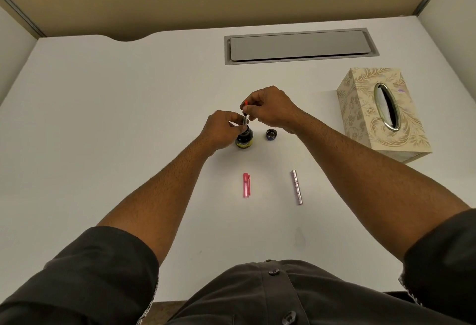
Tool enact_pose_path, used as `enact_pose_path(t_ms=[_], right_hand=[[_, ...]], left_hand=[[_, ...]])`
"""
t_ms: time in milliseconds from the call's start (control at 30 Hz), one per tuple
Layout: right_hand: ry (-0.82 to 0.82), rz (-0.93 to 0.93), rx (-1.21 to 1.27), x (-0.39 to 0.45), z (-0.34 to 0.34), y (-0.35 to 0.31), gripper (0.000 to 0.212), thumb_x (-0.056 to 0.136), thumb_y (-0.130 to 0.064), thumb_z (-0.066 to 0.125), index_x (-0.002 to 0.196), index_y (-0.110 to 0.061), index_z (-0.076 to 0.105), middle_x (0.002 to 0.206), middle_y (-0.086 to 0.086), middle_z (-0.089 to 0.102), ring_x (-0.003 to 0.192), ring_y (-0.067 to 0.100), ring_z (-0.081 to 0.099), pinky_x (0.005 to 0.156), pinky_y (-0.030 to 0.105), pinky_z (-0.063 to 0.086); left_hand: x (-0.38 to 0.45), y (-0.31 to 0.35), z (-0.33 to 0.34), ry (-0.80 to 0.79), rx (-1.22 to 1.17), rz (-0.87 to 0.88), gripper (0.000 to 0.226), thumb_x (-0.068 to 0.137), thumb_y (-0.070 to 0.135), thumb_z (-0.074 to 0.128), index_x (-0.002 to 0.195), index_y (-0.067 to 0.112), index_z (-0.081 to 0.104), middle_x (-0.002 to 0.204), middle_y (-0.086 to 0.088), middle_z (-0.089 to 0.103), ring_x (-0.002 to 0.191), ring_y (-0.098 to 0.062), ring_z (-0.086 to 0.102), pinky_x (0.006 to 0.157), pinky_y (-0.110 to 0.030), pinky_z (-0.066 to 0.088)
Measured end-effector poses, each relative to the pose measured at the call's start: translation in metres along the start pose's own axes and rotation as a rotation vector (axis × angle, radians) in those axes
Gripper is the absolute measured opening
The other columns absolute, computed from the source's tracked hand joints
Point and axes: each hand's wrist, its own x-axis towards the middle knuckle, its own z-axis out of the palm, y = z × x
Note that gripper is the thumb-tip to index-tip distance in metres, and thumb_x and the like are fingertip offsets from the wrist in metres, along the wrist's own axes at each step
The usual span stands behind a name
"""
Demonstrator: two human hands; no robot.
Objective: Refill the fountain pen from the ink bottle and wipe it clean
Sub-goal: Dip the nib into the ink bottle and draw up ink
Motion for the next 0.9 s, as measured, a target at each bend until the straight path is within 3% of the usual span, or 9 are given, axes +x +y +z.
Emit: enact_pose_path(t_ms=[133, 267, 400, 533, 667, 900], right_hand=[[0.000, -0.001, -0.013, 0.000, 0.000, 0.000, 0.016, 0.091, -0.015, 0.063, 0.103, -0.009, 0.073, 0.089, 0.000, 0.070, 0.084, 0.014, 0.069, 0.070, 0.020, 0.048], [0.005, -0.011, -0.045, 0.001, 0.000, 0.000, 0.017, 0.091, -0.015, 0.062, 0.103, -0.009, 0.073, 0.092, 0.002, 0.072, 0.083, 0.014, 0.069, 0.066, 0.018, 0.047], [0.002, -0.019, -0.105, 0.002, 0.000, 0.000, 0.017, 0.091, -0.019, 0.063, 0.102, -0.010, 0.072, 0.093, 0.002, 0.072, 0.086, 0.016, 0.069, 0.075, 0.024, 0.051], [0.029, -0.098, -0.277, 0.003, -0.003, -0.002, 0.022, 0.093, -0.029, 0.059, 0.105, -0.013, 0.068, 0.096, -0.001, 0.069, 0.087, 0.012, 0.061, 0.075, 0.025, 0.047], [-0.018, -0.172, -0.405, 0.003, -0.011, -0.007, 0.019, 0.095, -0.021, 0.056, 0.109, -0.013, 0.066, 0.105, 0.004, 0.071, 0.090, 0.015, 0.058, 0.080, 0.030, 0.049], [-0.083, -0.216, -0.601, 0.003, -0.018, -0.016, 0.017, 0.095, -0.024, 0.055, 0.108, -0.017, 0.064, 0.105, 0.004, 0.068, 0.087, 0.017, 0.054, 0.071, 0.029, 0.044]], left_hand=[[0.000, 0.000, 0.000, 0.000, -0.006, 0.001, 0.022, 0.087, 0.019, 0.066, 0.109, 0.018, 0.072, 0.098, 0.005, 0.069, 0.072, -0.001, 0.058, 0.059, -0.013, 0.039], [0.001, -0.002, 0.001, 0.003, 0.001, -0.002, 0.023, 0.087, 0.020, 0.067, 0.109, 0.018, 0.072, 0.097, 0.005, 0.069, 0.073, -0.003, 0.059, 0.059, -0.012, 0.040], [0.001, -0.004, 0.003, 0.008, -0.013, 0.002, 0.023, 0.087, 0.022, 0.068, 0.109, 0.019, 0.073, 0.097, 0.003, 0.071, 0.068, 0.001, 0.057, 0.057, -0.011, 0.038], [0.002, -0.004, 0.001, 0.005, -0.026, 0.005, 0.022, 0.087, 0.021, 0.067, 0.109, 0.019, 0.073, 0.106, 0.003, 0.072, 0.068, 0.000, 0.056, 0.058, -0.011, 0.038], [0.002, -0.005, 0.002, 0.005, -0.029, 0.003, 0.023, 0.087, 0.021, 0.067, 0.110, 0.019, 0.073, 0.108, 0.001, 0.072, 0.066, 0.000, 0.055, 0.057, -0.009, 0.037], [0.003, -0.006, 0.003, 0.010, -0.016, -0.003, 0.024, 0.088, 0.022, 0.067, 0.111, 0.019, 0.072, 0.111, -0.001, 0.071, 0.071, -0.003, 0.057, 0.059, -0.011, 0.037]])
